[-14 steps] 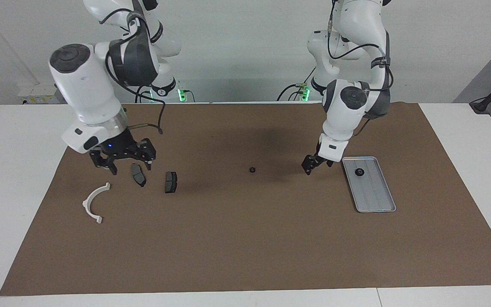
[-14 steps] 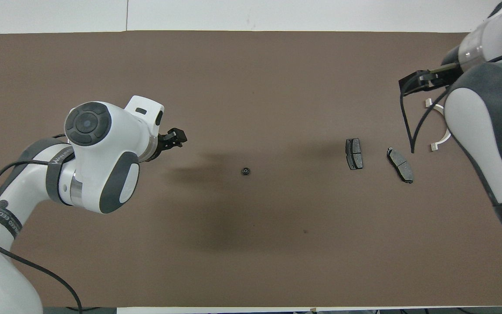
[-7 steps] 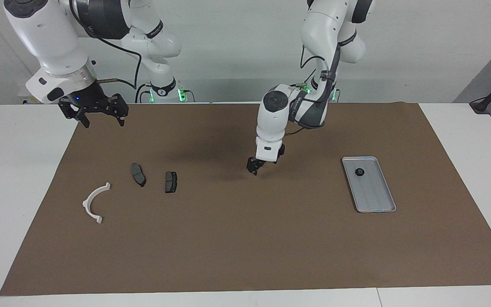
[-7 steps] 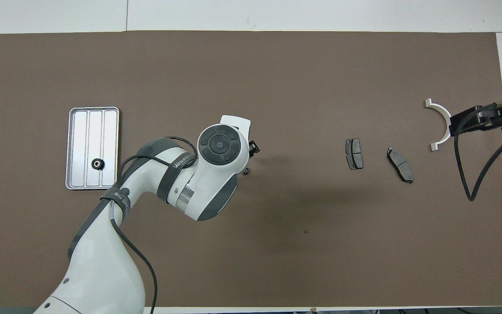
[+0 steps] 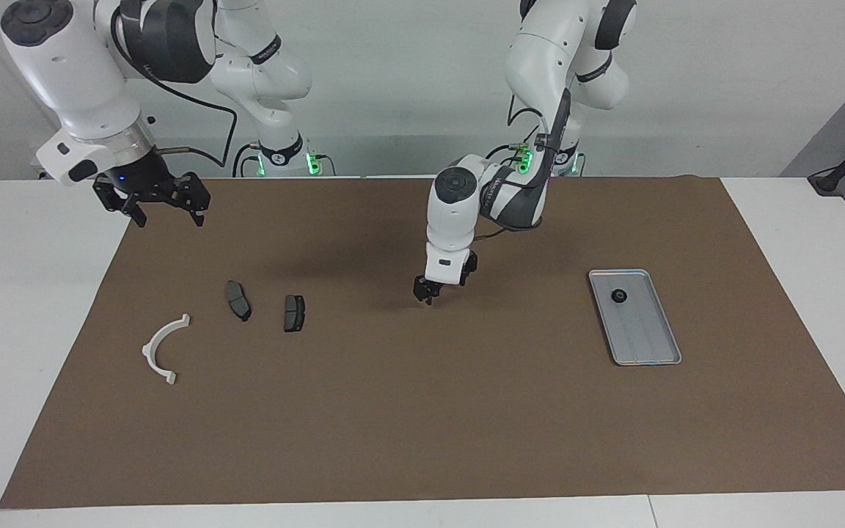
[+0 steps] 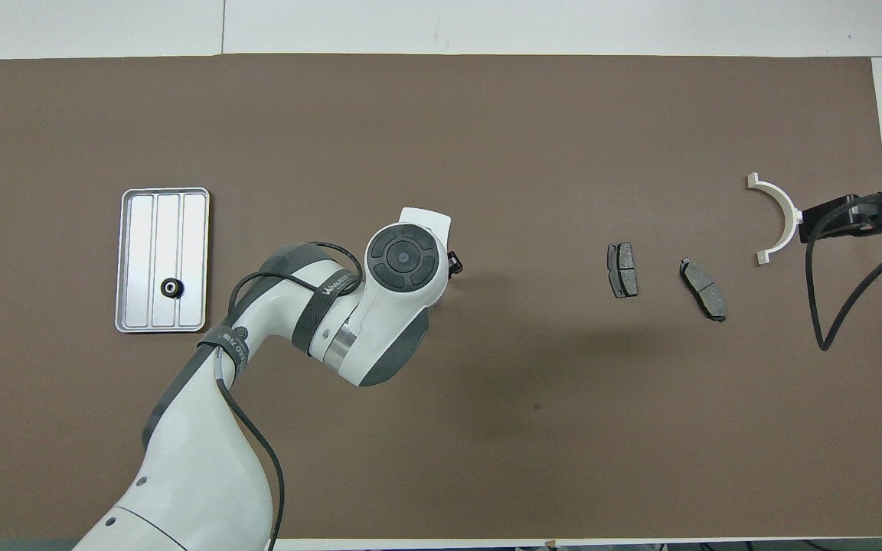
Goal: Pick bearing gear from pile to tray
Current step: 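Grasp the second black bearing gear with the left gripper and lift it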
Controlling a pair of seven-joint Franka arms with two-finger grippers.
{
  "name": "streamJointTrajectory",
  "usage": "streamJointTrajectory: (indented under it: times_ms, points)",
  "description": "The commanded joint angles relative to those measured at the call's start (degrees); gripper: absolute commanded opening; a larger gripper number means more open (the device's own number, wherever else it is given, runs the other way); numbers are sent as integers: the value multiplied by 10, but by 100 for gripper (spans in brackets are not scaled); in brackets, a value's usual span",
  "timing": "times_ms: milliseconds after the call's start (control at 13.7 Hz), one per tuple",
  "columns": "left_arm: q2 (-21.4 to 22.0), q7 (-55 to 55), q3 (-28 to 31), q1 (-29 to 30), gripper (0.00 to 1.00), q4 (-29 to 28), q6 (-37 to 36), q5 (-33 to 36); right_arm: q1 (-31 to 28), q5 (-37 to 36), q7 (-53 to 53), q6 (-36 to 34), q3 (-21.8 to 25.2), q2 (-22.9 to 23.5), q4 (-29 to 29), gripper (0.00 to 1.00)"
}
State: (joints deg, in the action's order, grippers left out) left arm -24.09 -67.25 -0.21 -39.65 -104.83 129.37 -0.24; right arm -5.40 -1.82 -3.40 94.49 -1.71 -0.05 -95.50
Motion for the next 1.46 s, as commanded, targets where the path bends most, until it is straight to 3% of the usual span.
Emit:
streamJointTrajectory:
  times_ms: [0,220,512,659,805,951,1390]
  points:
    - [-4,-32,10,-22,89,1,7,11,17,16,-27,12,34,-7,-7,100]
    - [-27,-35,12,-37,87,4,6,21,17,16,-26,2,34,-1,8,100]
    - [-26,-35,13,-40,80,3,-4,24,16,15,-24,-3,34,-2,9,100]
    - [-26,-35,12,-40,69,2,0,24,15,15,-23,-8,34,-3,12,100]
    - [-28,-36,12,-39,48,2,8,24,15,14,-23,-8,34,-3,13,100]
    - [-29,-36,12,-38,41,2,15,24,15,14,-23,-8,33,-3,12,100]
    - [-30,-36,20,-34,36,-4,27,26,14,13,-24,-9,33,-3,13,100]
